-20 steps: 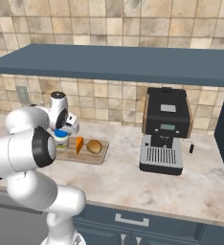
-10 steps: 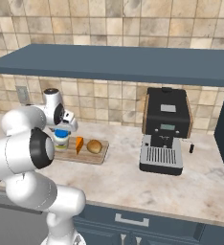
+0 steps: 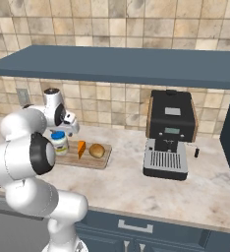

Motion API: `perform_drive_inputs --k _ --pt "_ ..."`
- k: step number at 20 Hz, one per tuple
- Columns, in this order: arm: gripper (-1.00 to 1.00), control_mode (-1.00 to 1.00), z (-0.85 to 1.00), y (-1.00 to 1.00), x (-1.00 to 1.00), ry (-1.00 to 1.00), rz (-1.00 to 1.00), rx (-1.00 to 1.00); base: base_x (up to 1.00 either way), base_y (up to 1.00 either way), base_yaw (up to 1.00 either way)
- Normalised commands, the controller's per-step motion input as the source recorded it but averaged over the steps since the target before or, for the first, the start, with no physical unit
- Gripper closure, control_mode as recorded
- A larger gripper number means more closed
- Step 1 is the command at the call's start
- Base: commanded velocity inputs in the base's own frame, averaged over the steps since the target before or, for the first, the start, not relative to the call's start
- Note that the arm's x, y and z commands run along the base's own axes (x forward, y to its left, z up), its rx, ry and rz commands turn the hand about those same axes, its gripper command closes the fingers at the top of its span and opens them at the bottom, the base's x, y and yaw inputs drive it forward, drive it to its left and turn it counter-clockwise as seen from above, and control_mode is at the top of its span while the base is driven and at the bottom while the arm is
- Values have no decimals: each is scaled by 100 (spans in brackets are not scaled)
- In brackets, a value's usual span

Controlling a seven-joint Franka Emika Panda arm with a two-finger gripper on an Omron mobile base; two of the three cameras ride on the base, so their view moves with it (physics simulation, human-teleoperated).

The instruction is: Retrieve the reheated potato from the microwave, then place the potato, cheese, and condiment on the cutting board.

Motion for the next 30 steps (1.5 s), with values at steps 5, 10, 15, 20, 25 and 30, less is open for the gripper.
perform_drive_inputs --k 5,10,15,20,25,30 --pt "-100 -100 24 9 -1 0 0 0 0 0 0" --pt "-100 -100 24 1 -29 0 0 0 0 0 0" --pt "-100 -100 19 -5 -53 0 0 0 0 0 0" --pt "-100 -100 11 -13 -60 -3 2 0 0 0 0" --pt "-100 -100 19 -22 -54 -3 3 0 0 0 0" --pt "-100 -100 21 -28 -60 -4 2 0 0 0 0"
